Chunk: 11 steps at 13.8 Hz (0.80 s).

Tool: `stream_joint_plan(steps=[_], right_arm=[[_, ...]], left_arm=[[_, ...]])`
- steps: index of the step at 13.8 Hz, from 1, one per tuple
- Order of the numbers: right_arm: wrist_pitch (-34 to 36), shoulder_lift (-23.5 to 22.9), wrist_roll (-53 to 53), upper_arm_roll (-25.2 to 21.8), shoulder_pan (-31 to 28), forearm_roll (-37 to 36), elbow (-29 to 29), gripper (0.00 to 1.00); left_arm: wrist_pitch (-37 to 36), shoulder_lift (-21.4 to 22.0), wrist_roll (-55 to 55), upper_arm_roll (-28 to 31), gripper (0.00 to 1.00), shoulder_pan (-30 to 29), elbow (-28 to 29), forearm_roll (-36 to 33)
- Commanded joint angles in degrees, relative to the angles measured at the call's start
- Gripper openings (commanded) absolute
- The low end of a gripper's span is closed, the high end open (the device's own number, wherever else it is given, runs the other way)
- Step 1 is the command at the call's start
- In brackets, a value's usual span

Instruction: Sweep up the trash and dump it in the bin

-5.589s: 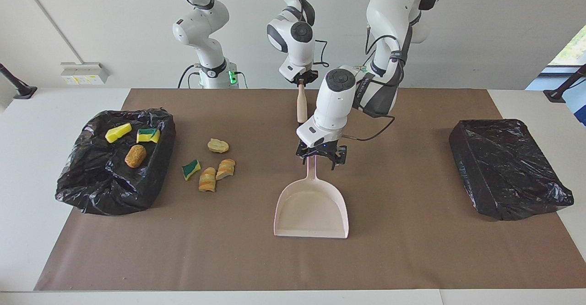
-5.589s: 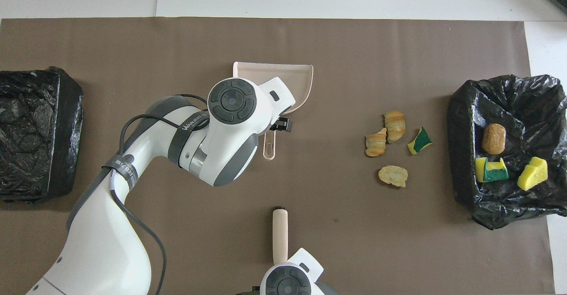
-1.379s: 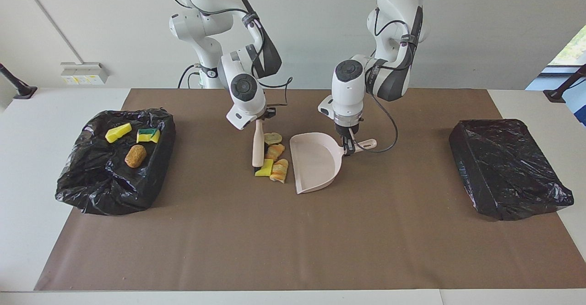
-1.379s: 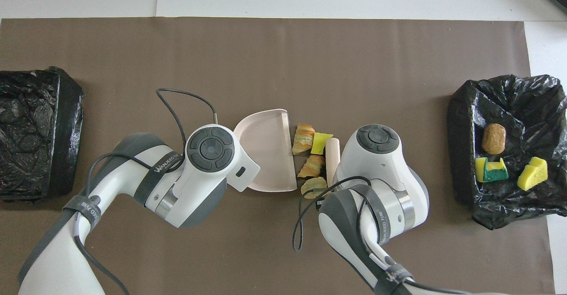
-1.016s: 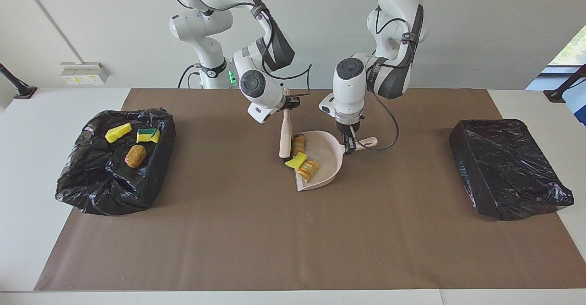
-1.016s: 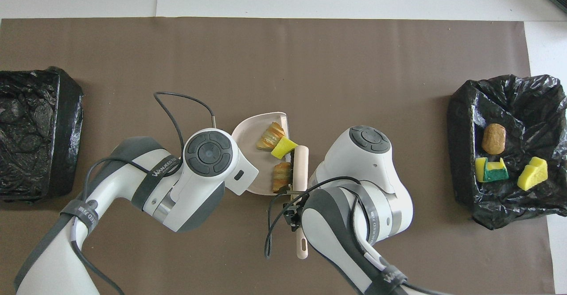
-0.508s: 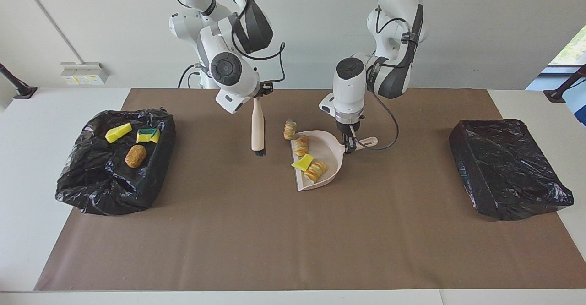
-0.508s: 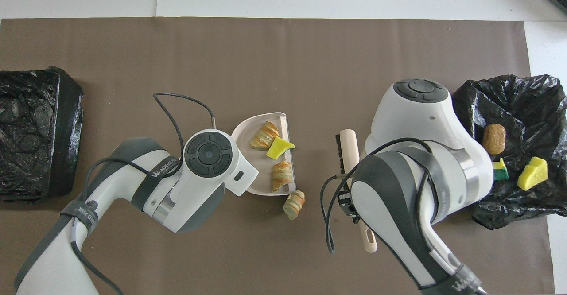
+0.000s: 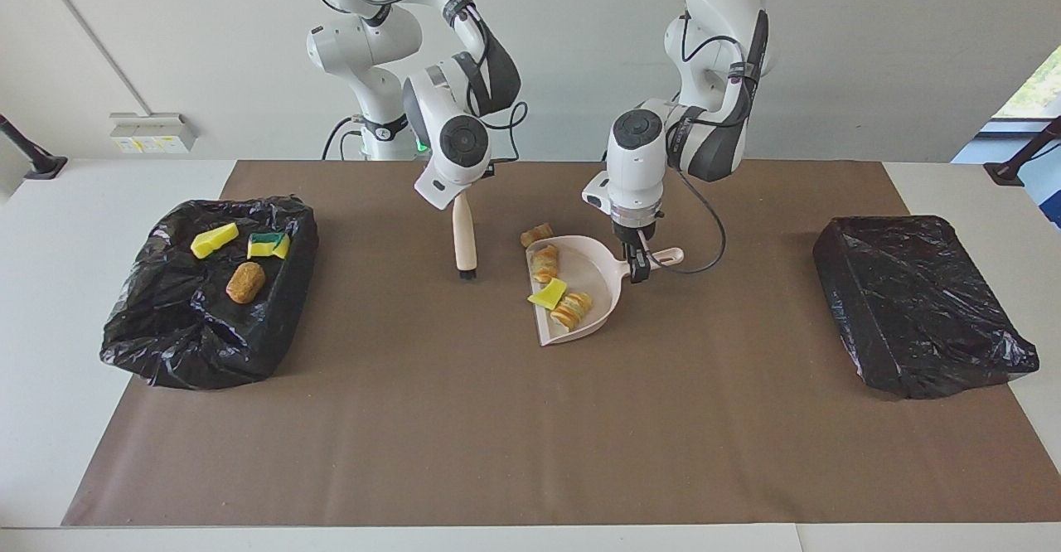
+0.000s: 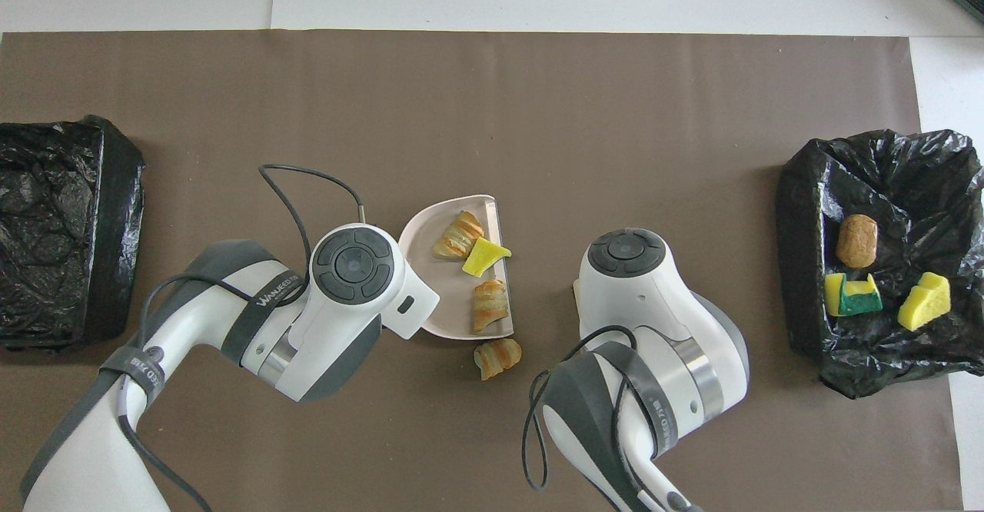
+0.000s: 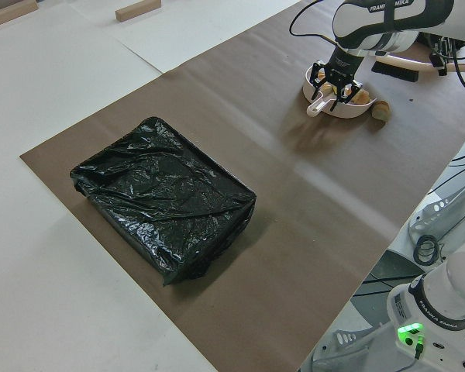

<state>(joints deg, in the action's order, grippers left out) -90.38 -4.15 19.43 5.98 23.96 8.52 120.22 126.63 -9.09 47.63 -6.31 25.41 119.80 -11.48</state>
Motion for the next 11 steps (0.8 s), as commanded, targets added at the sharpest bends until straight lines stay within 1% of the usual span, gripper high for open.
stream_joint_plan(steps=[1, 2, 3, 4, 5, 7, 9, 11], right_arm=[[-6.5, 1.6, 0.0, 0.5, 2.4, 4.9, 3.7, 0.00], [-9.3, 1.2, 0.8, 0.5, 4.2, 7.3, 4.2, 0.00], [-11.5, 1.1, 1.1, 0.5, 4.9, 9.8, 4.8, 0.00], [-11.7, 1.0, 1.2, 0.5, 5.2, 11.1, 4.6, 0.00], [-11.7, 0.8, 1.2, 0.5, 5.7, 11.2, 4.3, 0.00], [-11.8, 0.9, 1.7, 0.5, 6.1, 11.2, 4.2, 0.00], [-11.0, 0.9, 4.6, 0.5, 7.9, 10.4, 3.4, 0.00], [-7.5, 1.8, 5.9, 0.0, 7.3, 9.3, 2.4, 0.00]], left_arm=[[1.8, 1.4, 0.3, 0.2, 0.70, -1.8, 2.3, 0.8], [1.6, 1.3, 0.1, 0.2, 0.65, -1.8, 2.0, 0.8], [1.8, 0.9, -0.2, 0.2, 0.54, -1.9, 1.5, 0.8], [1.6, 0.8, -1.3, 0.2, 0.32, -1.8, 1.1, 0.7], [1.9, 0.7, -1.5, 0.2, 0.00, -1.9, 0.9, 0.7], [2.5, 0.3, -1.6, 0.2, 0.00, -1.8, 0.0, 0.6], [2.6, 0.3, -1.6, 0.2, 0.00, -1.7, 0.0, 0.6], [3.0, 0.3, -1.0, 0.2, 0.00, -1.6, 0.1, -0.2]])
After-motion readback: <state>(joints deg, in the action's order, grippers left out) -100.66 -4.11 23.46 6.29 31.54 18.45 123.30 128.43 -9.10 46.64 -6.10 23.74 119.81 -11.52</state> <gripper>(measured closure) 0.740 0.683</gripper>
